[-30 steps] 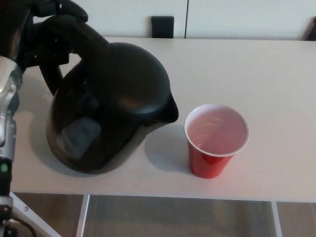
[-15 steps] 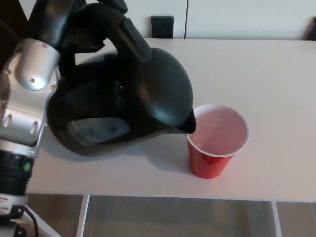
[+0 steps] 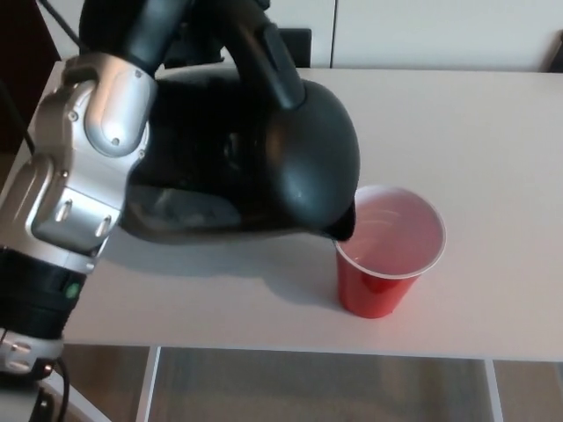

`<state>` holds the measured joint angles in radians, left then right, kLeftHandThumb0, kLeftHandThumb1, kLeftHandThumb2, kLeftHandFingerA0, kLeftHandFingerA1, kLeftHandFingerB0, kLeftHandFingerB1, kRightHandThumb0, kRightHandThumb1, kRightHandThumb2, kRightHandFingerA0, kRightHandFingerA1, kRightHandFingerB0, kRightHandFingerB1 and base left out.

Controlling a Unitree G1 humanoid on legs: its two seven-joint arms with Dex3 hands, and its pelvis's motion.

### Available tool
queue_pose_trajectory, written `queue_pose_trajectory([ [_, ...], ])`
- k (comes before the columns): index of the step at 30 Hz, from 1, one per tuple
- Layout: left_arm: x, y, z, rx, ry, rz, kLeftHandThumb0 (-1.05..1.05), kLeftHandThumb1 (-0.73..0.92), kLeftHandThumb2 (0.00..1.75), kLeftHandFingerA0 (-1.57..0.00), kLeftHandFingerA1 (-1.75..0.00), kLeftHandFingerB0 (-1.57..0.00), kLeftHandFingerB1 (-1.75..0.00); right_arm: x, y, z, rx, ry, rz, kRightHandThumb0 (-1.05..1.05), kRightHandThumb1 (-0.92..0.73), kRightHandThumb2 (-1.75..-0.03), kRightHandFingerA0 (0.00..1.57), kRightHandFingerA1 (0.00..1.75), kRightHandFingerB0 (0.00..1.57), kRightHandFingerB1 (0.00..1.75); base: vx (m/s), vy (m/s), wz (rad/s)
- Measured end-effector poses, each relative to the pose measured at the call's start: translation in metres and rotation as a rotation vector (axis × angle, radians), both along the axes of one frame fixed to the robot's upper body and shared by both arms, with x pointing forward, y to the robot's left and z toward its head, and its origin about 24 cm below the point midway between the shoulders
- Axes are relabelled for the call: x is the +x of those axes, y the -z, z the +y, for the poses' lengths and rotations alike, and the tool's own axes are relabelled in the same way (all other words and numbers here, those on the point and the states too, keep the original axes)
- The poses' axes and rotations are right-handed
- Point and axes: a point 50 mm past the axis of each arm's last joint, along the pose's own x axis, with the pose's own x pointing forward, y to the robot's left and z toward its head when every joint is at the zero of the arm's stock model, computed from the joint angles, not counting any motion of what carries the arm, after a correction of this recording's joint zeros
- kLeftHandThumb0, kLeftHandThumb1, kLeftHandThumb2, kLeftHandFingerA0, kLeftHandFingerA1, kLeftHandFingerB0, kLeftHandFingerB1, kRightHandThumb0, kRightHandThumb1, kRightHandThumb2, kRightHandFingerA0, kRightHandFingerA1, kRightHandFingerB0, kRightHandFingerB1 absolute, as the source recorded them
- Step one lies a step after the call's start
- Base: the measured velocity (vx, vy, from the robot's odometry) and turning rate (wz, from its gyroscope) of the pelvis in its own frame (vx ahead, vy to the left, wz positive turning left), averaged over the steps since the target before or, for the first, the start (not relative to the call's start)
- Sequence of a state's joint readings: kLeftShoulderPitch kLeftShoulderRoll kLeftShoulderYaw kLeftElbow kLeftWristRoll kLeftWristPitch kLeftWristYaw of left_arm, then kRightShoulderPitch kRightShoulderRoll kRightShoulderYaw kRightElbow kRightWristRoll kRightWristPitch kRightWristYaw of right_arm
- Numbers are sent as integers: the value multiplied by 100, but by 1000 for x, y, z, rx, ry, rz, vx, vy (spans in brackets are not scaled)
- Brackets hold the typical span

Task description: The robot walk towards a table in front and uses its left hand to pick up the pot from the base and pour water to the cup on the right hand side

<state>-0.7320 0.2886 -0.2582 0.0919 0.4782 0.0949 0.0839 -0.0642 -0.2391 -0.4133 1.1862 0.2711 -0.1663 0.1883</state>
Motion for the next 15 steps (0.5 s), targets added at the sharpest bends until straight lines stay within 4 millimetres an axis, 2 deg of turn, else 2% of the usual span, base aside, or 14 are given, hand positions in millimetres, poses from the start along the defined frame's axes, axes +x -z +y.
queue_pose_trajectory([
  [2, -1, -7, 0, 27, -10, -43, -4, 76, 65, -82, -174, -70, -135, 1, -1, -1, -4, -1, 2, -18, -61, -58, 66, 46, 55, 43, 0, 0, 0],
  [3, -1, -8, 1, 33, -13, -52, -5, 77, 64, -85, -174, -74, -131, 1, -1, -1, -4, 0, 2, -18, -58, -57, 69, 47, 57, 43, 0, 0, 0],
  [4, -1, -11, 1, 48, -19, -72, -6, 76, 64, -84, -173, -70, -131, 1, -1, -1, -4, 2, 4, -19, -58, -57, 69, 47, 58, 43, 0, 0, 0],
  [9, -1, -19, 0, 83, -26, -126, -7, 76, 62, -82, -173, -67, -138, 3, -1, -1, -4, 7, 7, -18, -59, -57, 66, 47, 57, 43, 0, 0, 0],
  [13, 1, -25, -1, 121, -34, -168, -8, 72, 63, -89, -171, -71, -137, 3, -1, 0, -9, -2, 12, -20, -59, -58, 64, 45, 55, 42, 0, 0, 0],
  [15, 1, -27, -3, 140, -35, -193, -8, 70, 61, -90, -173, -67, -144, 3, -1, 0, -11, -7, 14, -20, -58, -57, 64, 45, 55, 42, 0, 0, 0],
])
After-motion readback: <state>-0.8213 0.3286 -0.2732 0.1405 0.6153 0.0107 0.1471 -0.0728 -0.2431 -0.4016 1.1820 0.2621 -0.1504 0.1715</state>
